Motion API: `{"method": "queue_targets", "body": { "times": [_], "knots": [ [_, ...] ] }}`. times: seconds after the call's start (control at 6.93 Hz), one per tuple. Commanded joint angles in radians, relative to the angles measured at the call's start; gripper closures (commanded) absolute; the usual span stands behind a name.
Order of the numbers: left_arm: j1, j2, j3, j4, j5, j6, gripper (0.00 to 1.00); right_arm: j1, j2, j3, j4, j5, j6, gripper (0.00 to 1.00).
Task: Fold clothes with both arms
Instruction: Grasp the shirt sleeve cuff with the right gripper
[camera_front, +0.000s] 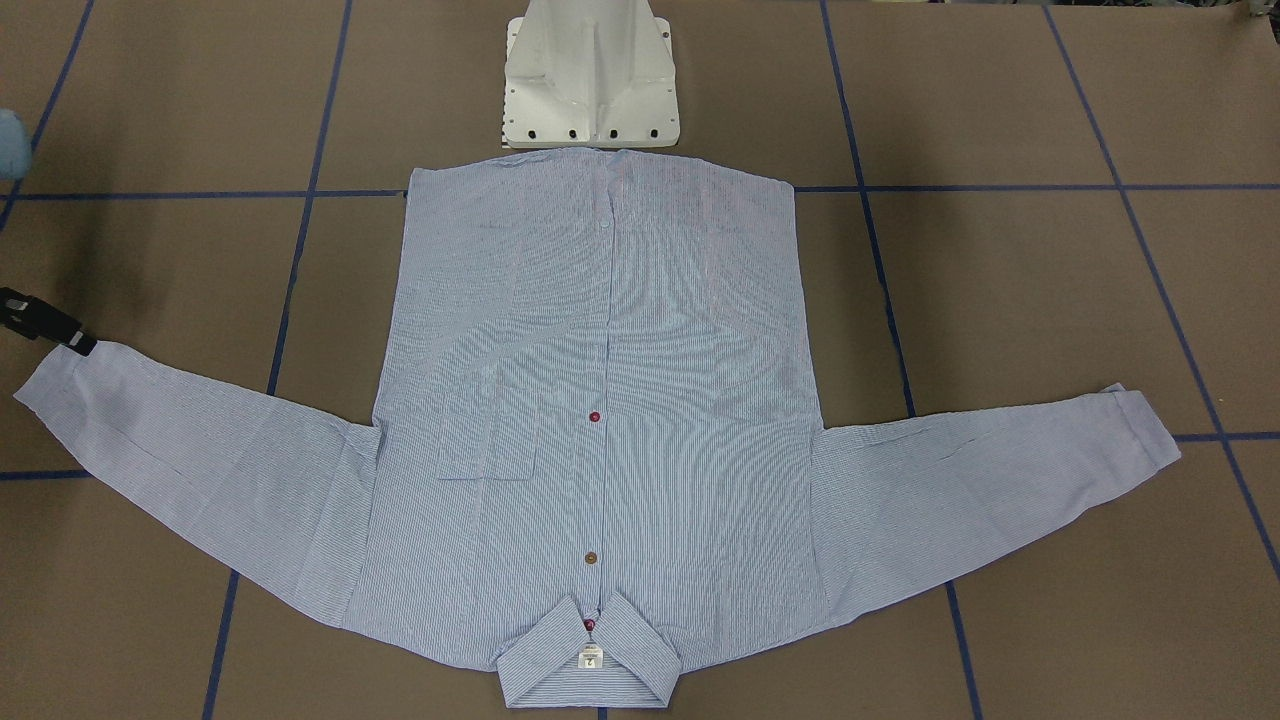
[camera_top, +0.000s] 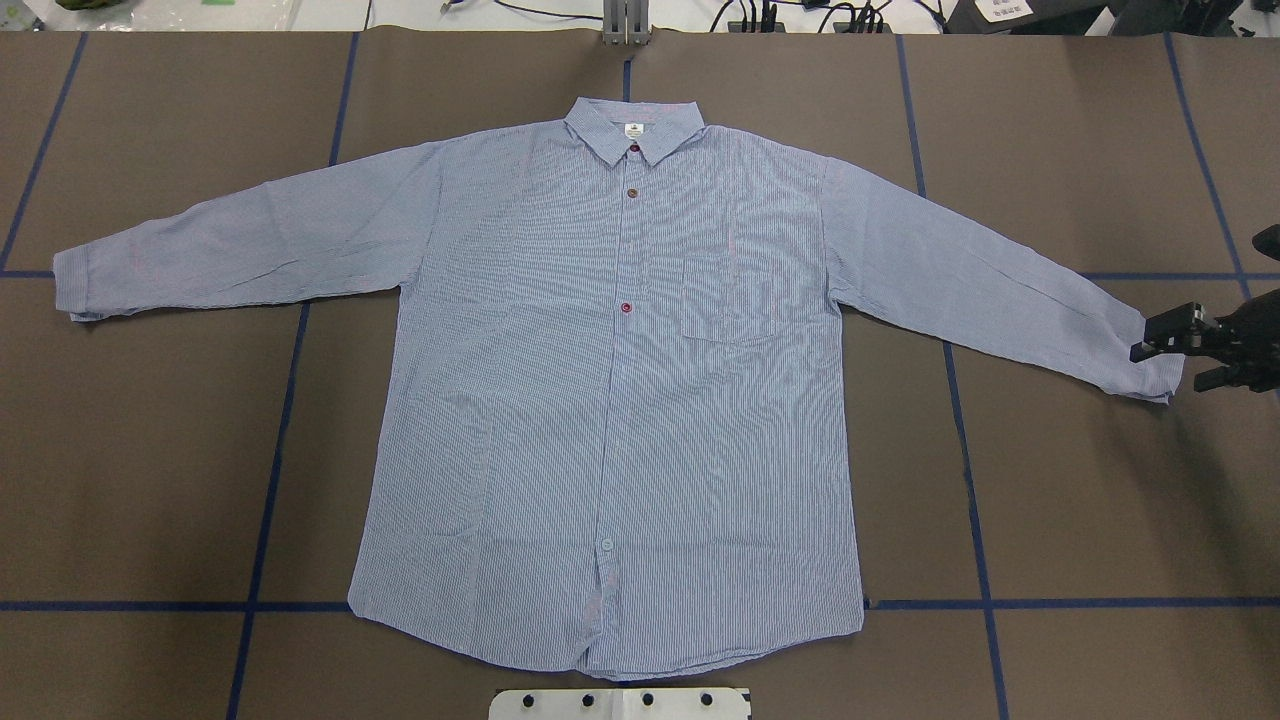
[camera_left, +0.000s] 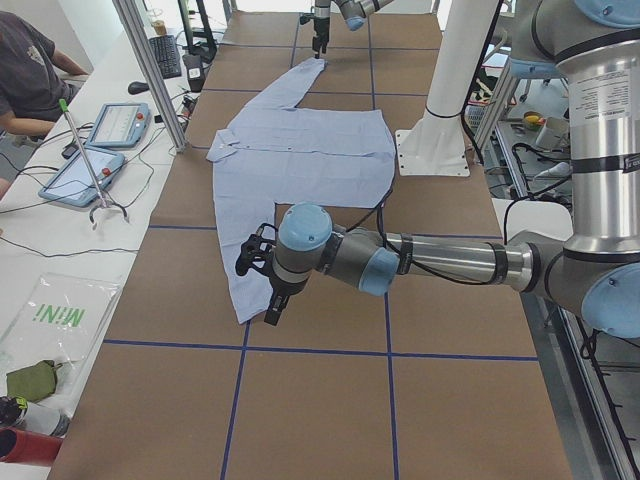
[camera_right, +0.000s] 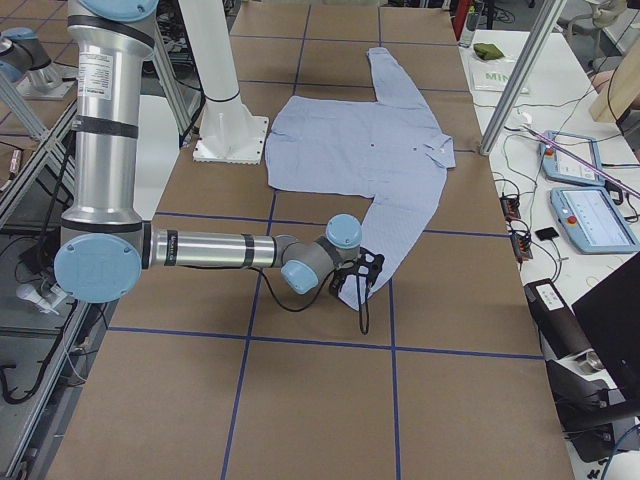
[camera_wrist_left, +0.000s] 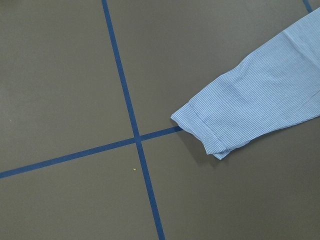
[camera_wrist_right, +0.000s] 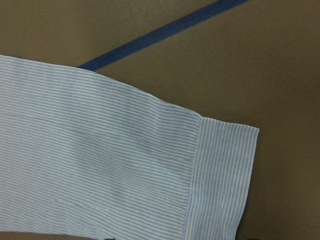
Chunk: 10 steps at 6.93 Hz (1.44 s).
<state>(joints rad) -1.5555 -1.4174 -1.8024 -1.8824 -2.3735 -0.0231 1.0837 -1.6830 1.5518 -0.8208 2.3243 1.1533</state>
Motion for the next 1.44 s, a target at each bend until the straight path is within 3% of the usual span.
{"method": "queue_targets", "body": {
  "times": [0.0,0.29,0.72,1.01,1.15,1.3],
  "knots": [
    [0.000,0.000,-0.005,-0.001,-0.001,0.000,0.00,-0.005,-0.015,-0.022,0.008,-0.003,0.023,0.14],
    [0.000,0.000,-0.006,-0.001,-0.001,0.000,0.00,-0.022,-0.014,-0.025,0.006,-0.005,0.026,0.15],
    [0.000,0.000,-0.005,-0.024,0.000,-0.004,0.00,-0.031,-0.004,-0.036,0.006,-0.006,0.055,0.31],
    [0.000,0.000,-0.008,-0.024,0.000,-0.003,0.00,-0.034,0.000,-0.041,0.006,-0.008,0.084,0.48],
    [0.000,0.000,-0.014,-0.024,0.002,-0.003,0.00,-0.036,0.000,-0.041,0.008,-0.006,0.095,0.80],
    [0.000,0.002,-0.014,-0.024,0.002,-0.003,0.00,-0.036,0.000,-0.039,0.008,-0.005,0.100,1.00]
  ]
}}
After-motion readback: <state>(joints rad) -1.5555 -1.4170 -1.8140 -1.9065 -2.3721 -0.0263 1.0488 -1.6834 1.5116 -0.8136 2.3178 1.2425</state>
